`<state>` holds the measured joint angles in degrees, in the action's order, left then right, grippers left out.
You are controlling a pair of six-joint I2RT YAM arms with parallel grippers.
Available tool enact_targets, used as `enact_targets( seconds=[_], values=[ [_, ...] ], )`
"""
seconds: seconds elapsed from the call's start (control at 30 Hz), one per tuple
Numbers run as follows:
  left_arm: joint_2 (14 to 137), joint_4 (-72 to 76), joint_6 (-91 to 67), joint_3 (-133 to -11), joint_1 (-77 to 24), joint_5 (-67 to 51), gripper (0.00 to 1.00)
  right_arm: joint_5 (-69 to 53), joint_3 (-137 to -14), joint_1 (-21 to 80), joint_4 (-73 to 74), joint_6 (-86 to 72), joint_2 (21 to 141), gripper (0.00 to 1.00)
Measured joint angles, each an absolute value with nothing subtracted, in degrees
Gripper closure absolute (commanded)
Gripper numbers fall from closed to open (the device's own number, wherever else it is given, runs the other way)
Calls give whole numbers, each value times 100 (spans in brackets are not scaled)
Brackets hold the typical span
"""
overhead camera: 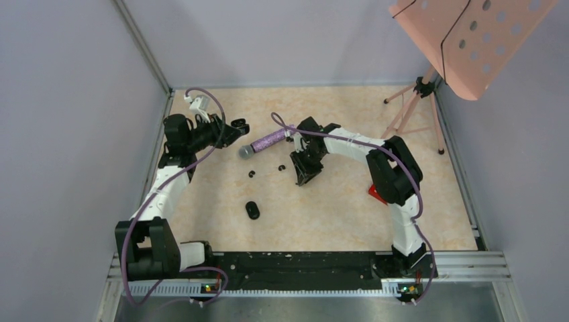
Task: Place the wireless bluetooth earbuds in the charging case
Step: Pick up the earbud from the center of the board.
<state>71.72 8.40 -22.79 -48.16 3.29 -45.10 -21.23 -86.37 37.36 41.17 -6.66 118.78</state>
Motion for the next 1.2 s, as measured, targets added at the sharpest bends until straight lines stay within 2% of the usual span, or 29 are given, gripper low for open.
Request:
enact_targets(
  seconds=[0.8, 0.9, 0.97, 1.2],
  values=[
    [7175, 854, -2281, -4816, 329, -4449, 100, -1645, -8674, 3927, 4154, -541, 11893, 74],
    [7175, 858, -2281, -4816, 329, -4442, 100, -1479, -8711, 4003, 4178, -458, 11893, 84],
    [7175, 858, -2281, -4816, 329, -4429, 100, -1372, -8713, 4042, 4176, -373, 11893, 100],
    [7175, 897, -2276, -4814, 329, -4434, 100, -1026, -8779, 4086, 4152, 373, 11843, 100]
  ],
)
